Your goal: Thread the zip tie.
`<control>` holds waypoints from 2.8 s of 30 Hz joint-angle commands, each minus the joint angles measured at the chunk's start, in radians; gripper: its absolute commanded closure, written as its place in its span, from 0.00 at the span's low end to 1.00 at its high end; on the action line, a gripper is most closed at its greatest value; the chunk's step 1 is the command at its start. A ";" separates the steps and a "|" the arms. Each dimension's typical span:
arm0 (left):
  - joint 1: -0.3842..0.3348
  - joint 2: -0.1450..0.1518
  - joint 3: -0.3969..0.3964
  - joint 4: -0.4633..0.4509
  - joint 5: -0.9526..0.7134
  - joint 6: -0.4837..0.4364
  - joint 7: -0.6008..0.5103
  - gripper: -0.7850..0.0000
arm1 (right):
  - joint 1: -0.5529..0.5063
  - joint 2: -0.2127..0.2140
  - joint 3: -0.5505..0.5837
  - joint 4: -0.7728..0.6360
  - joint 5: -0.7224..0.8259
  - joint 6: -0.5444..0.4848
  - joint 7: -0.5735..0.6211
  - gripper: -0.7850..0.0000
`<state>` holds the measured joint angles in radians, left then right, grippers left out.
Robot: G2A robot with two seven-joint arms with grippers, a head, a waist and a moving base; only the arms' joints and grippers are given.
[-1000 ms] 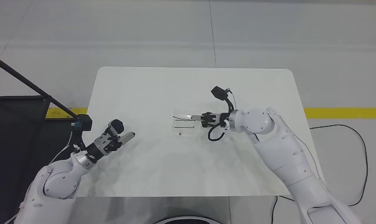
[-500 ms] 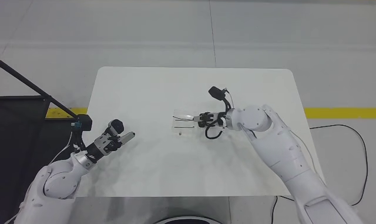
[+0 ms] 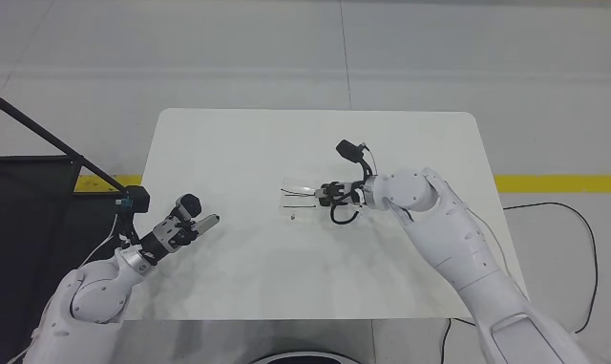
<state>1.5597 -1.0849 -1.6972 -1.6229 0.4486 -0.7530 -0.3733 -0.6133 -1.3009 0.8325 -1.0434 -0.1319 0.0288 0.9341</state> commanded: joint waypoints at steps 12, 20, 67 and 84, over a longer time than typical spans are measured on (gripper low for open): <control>0.000 0.000 0.000 0.000 0.000 0.000 0.000 0.00 | 0.006 -0.008 0.000 0.007 -0.004 0.001 0.003 0.96; 0.000 0.000 0.000 0.000 0.000 0.000 0.000 0.00 | -0.007 -0.002 0.026 -0.013 -0.001 -0.017 0.007 1.00; -0.027 0.102 -0.042 -0.137 -0.295 -0.259 -0.434 0.00 | -0.286 0.155 0.305 -0.750 -0.110 -0.215 0.473 1.00; -0.030 0.102 -0.043 -0.142 -0.289 -0.246 -0.423 0.00 | -0.289 0.156 0.297 -0.766 -0.123 -0.214 0.449 1.00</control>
<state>1.5323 -0.9827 -1.7394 -1.7611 0.1543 -1.0116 -0.8071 -0.9027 -1.1454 1.1340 -1.8010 -0.2492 -0.1861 1.3939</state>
